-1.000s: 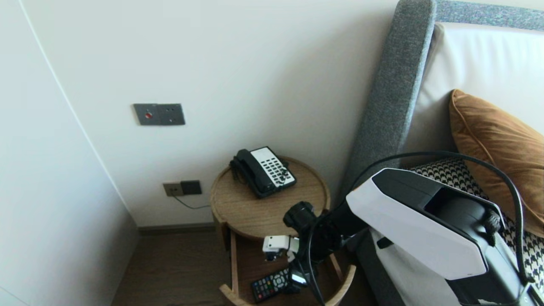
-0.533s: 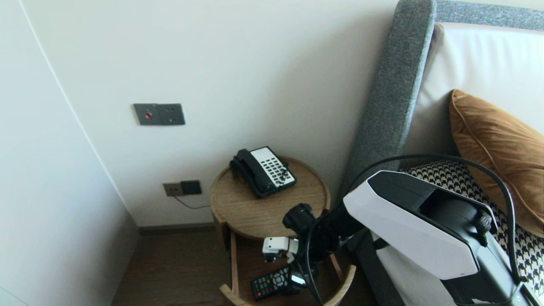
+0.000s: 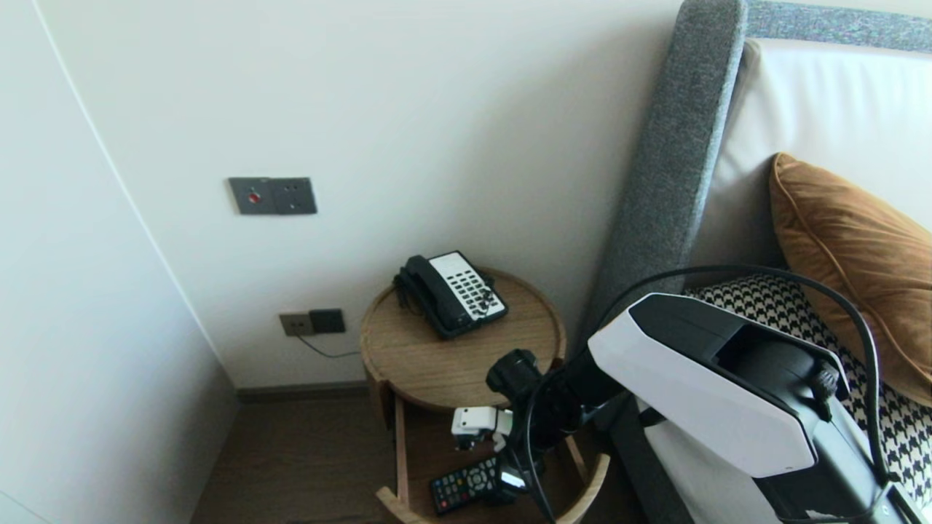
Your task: Take the remote control out of the drawer one by one and place them on the table
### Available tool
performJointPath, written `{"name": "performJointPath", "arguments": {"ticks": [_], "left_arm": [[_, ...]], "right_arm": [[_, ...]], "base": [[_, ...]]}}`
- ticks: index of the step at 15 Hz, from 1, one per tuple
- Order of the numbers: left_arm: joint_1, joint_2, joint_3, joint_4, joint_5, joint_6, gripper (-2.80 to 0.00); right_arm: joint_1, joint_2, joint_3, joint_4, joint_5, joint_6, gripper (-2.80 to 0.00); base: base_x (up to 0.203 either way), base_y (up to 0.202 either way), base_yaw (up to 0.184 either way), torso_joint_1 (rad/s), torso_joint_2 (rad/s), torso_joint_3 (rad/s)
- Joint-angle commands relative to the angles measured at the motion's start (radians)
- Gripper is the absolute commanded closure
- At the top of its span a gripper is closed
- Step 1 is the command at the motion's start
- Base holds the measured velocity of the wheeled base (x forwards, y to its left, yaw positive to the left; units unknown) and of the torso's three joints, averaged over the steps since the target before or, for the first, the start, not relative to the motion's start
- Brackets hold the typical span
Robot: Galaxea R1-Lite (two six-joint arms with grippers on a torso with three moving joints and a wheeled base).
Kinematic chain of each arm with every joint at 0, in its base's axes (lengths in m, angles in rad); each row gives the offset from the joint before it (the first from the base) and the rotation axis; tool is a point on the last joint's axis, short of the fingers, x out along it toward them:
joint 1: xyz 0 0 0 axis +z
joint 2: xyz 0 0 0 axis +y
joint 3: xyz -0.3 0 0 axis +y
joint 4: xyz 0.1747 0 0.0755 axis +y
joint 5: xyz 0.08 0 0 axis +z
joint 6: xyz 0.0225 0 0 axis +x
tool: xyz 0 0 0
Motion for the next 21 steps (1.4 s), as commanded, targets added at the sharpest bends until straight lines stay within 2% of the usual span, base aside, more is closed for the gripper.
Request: {"name": "performJointPath", "arguments": {"ticks": [1, 2, 12, 21], "left_arm": [[0.001, -0.002, 0.000, 0.000, 0.000, -0.001, 0.00], [0.001, -0.002, 0.000, 0.000, 0.000, -0.001, 0.00], [0.001, -0.002, 0.000, 0.000, 0.000, -0.001, 0.00], [-0.001, -0.002, 0.000, 0.000, 0.000, -0.001, 0.00]], "right_arm": [[-0.002, 0.001, 0.002, 0.002, 0.002, -0.007, -2.80], [-0.002, -0.002, 0.007, 0.002, 0.002, -0.007, 0.00], [-0.003, -0.025, 0.025, 0.004, 0.002, -0.007, 0.00], [0.002, -0.145, 0.122, 0.002, 0.000, -0.006, 0.00]], "base": [[0.000, 0.000, 0.000, 0.000, 0.00, 0.000], [0.000, 0.000, 0.000, 0.000, 0.00, 0.000], [0.000, 0.000, 0.000, 0.000, 0.00, 0.000], [0.000, 0.000, 0.000, 0.000, 0.00, 0.000]]}}
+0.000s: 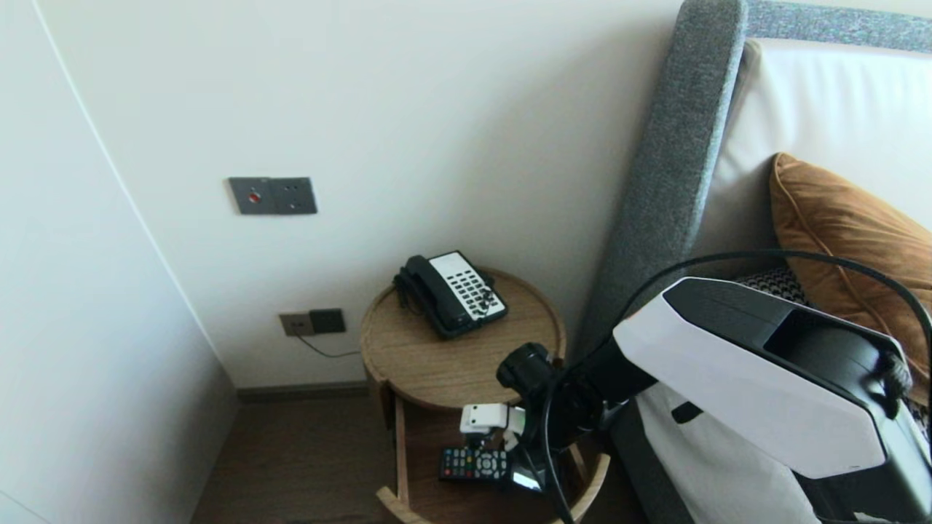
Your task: Take the remote control out of the drawer one by one and place them on the table
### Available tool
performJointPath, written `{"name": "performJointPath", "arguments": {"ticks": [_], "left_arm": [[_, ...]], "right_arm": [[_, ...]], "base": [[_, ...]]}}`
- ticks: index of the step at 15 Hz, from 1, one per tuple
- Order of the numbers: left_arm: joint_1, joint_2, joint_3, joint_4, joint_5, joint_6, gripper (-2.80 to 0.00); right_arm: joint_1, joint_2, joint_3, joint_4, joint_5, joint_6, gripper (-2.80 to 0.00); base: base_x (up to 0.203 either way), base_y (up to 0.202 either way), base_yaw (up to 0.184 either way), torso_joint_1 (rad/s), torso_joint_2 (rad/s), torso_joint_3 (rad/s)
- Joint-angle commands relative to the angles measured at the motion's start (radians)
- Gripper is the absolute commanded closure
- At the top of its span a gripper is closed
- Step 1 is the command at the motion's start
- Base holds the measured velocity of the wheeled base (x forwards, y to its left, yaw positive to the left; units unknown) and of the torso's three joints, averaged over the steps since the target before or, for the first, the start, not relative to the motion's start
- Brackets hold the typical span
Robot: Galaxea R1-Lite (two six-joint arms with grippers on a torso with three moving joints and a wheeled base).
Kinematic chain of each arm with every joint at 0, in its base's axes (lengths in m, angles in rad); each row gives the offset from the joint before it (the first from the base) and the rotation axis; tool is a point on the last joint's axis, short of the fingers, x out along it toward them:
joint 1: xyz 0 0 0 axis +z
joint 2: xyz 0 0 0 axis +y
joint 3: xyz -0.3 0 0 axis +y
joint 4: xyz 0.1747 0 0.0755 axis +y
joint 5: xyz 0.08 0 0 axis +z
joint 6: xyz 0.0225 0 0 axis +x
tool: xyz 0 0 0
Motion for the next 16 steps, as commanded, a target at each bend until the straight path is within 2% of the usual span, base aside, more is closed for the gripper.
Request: {"name": "performJointPath", "arguments": {"ticks": [1, 16], "left_arm": [[-0.001, -0.002, 0.000, 0.000, 0.000, 0.000, 0.00], [0.001, -0.002, 0.000, 0.000, 0.000, 0.000, 0.00]], "right_arm": [[0.006, -0.045, 0.017, -0.001, 0.003, -0.004, 0.00], [0.027, -0.274, 0.121, 0.009, 0.003, -0.004, 0.00]], "base": [[0.000, 0.000, 0.000, 0.000, 0.00, 0.000], [0.000, 0.000, 0.000, 0.000, 0.00, 0.000]]}}
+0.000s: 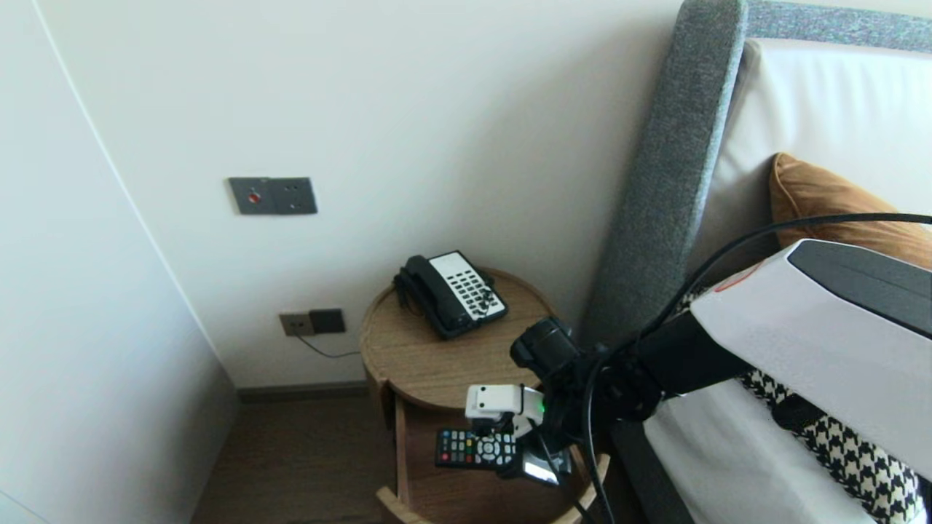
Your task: Take the remote control out of the drawer one by one and place them on the table
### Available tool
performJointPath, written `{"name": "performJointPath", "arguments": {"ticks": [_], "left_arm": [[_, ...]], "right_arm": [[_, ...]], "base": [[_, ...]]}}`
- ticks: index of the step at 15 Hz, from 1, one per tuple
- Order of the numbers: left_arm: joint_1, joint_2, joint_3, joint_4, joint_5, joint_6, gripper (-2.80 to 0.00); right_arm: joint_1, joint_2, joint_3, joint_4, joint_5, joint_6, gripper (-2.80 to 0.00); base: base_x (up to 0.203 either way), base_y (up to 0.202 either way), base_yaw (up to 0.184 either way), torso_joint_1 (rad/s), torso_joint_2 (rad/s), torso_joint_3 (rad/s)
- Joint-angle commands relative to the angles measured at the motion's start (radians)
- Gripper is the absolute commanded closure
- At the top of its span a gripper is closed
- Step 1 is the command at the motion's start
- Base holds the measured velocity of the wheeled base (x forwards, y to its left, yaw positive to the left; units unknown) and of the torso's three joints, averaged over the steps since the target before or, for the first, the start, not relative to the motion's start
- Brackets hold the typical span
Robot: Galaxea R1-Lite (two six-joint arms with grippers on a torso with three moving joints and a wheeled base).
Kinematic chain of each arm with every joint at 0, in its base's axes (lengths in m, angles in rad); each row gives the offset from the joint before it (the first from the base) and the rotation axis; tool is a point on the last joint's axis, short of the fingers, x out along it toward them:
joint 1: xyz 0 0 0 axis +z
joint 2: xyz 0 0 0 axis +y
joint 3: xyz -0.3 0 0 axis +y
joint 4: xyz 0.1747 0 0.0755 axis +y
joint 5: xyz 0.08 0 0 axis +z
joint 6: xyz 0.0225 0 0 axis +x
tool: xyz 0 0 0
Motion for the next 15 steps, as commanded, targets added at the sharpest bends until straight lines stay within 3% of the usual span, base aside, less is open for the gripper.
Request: {"name": "performJointPath", "arguments": {"ticks": [1, 7, 15], "left_arm": [[0.001, -0.002, 0.000, 0.000, 0.001, -0.001, 0.00], [0.001, -0.002, 0.000, 0.000, 0.001, -0.001, 0.00], [0.001, -0.002, 0.000, 0.000, 0.001, -0.001, 0.00]], "right_arm": [[0.000, -0.051, 0.001, 0.001, 0.002, -0.004, 0.00], [0.000, -0.040, -0.094, 0.030, -0.005, -0.006, 0.00], [-0.010, 0.091, -0.447, 0.257, -0.029, -0.026, 0.00]], "base": [[0.000, 0.000, 0.000, 0.000, 0.00, 0.000], [0.000, 0.000, 0.000, 0.000, 0.00, 0.000], [0.000, 0.000, 0.000, 0.000, 0.00, 0.000]]}}
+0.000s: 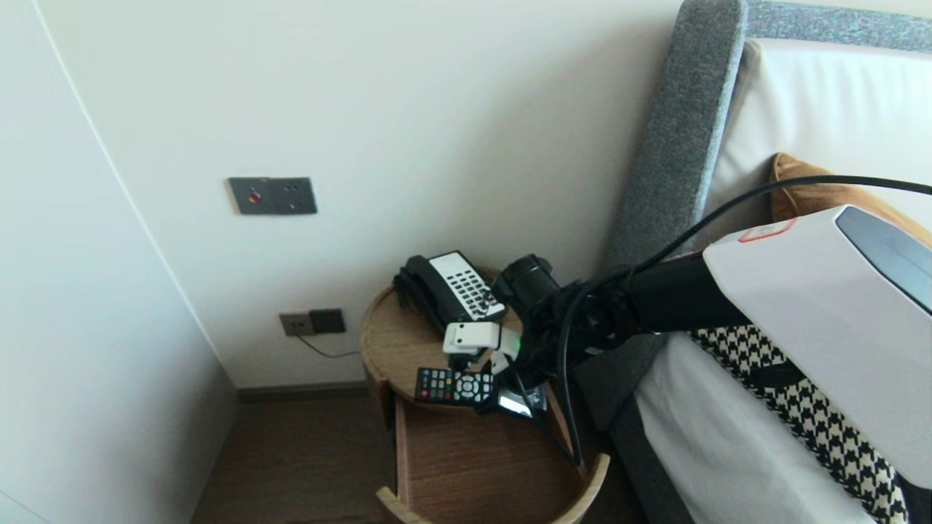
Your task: Take the remote control out of the drawer one by one and place them on the table
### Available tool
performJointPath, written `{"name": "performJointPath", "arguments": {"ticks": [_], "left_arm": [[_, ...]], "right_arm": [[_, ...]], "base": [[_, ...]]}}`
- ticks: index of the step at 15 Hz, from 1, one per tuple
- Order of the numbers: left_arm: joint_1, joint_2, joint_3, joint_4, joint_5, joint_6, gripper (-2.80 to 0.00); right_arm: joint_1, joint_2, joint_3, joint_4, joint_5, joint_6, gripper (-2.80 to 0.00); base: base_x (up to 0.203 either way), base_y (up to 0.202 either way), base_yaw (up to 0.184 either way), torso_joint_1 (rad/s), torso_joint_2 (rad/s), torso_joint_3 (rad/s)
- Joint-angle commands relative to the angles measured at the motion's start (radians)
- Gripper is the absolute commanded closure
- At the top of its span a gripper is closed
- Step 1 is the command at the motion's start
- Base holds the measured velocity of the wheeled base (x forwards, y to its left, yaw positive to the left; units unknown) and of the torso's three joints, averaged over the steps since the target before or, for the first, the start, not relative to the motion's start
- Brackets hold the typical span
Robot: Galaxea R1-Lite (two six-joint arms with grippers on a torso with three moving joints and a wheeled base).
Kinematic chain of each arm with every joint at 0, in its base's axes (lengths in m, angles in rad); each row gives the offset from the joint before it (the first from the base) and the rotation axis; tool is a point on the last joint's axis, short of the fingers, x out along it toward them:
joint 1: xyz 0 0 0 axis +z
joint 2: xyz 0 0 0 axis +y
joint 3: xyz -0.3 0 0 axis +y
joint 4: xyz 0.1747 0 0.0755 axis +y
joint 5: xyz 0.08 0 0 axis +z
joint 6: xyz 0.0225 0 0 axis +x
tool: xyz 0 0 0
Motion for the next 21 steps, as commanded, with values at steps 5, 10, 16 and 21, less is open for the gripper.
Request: {"name": "performJointPath", "arguments": {"ticks": [5, 10, 16, 21], "left_arm": [[-0.001, -0.002, 0.000, -0.001, 0.001, -0.001, 0.00], [0.000, -0.002, 0.000, -0.001, 0.001, -0.001, 0.00], [0.001, -0.002, 0.000, -0.001, 0.001, -0.001, 0.00], [0.001, -0.002, 0.000, -0.001, 0.001, -0.001, 0.00]], "right_arm": [[-0.003, 0.142, -0.194, 0.026, 0.002, -0.009, 0.00], [-0.005, 0.192, -0.236, 0.026, -0.013, -0.010, 0.00], [-0.009, 0.237, -0.278, 0.041, -0.020, -0.012, 0.00], [-0.011, 0.256, -0.298, 0.045, -0.020, -0.012, 0.00]], "base": [[0.000, 0.000, 0.000, 0.000, 0.00, 0.000], [0.000, 0.000, 0.000, 0.000, 0.00, 0.000], [0.000, 0.000, 0.000, 0.000, 0.00, 0.000], [0.000, 0.000, 0.000, 0.000, 0.00, 0.000]]}}
